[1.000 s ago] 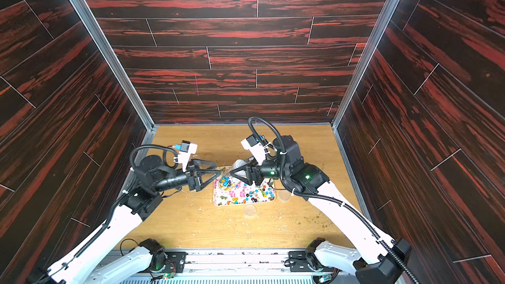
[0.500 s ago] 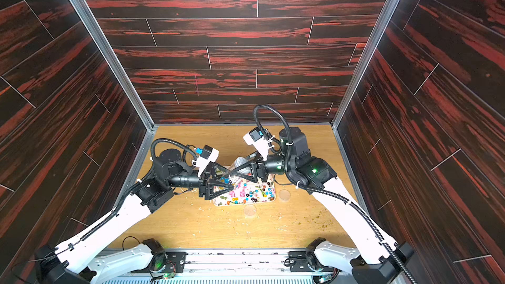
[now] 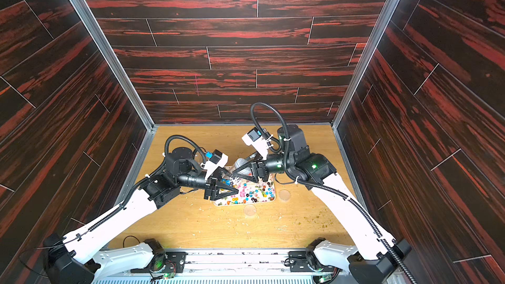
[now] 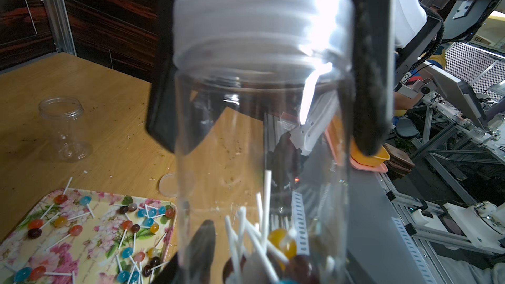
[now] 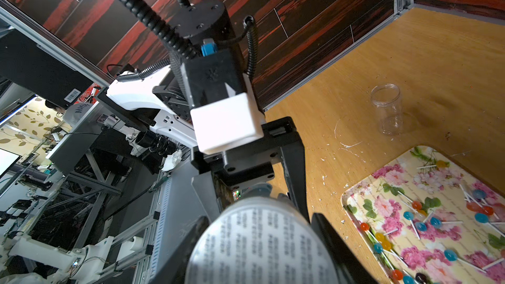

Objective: Pour the candies out of the jar
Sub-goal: Pick up the jar from the center of the board.

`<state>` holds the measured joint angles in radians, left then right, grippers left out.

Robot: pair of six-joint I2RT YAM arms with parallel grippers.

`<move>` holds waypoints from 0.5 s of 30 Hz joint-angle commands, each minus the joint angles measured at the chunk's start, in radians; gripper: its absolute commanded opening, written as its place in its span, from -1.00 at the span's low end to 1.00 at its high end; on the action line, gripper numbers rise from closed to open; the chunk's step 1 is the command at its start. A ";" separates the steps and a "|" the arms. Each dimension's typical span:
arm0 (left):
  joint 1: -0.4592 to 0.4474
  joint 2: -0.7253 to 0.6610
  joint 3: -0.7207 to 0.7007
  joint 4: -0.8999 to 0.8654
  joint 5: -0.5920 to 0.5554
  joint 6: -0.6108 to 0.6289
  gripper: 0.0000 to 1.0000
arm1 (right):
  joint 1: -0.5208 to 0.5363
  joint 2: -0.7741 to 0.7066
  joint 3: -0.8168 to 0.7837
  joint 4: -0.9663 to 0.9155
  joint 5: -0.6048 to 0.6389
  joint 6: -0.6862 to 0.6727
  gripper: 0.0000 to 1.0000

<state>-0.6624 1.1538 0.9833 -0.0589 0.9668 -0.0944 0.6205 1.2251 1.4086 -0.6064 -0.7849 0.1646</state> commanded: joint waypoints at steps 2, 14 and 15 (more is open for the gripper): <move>-0.022 0.014 0.043 0.016 0.005 0.049 -0.17 | 0.002 0.018 0.033 -0.050 -0.019 -0.018 -0.14; -0.080 -0.042 -0.073 0.225 -0.337 0.041 -0.36 | 0.002 -0.006 0.058 -0.006 0.250 0.224 0.93; -0.090 -0.042 -0.078 0.230 -0.370 0.059 -0.36 | 0.002 -0.013 0.063 -0.002 0.279 0.250 0.97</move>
<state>-0.7296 1.1423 0.9245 0.0689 0.7223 -0.0723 0.6197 1.2266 1.4322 -0.6205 -0.6113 0.3183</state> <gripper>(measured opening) 0.585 0.974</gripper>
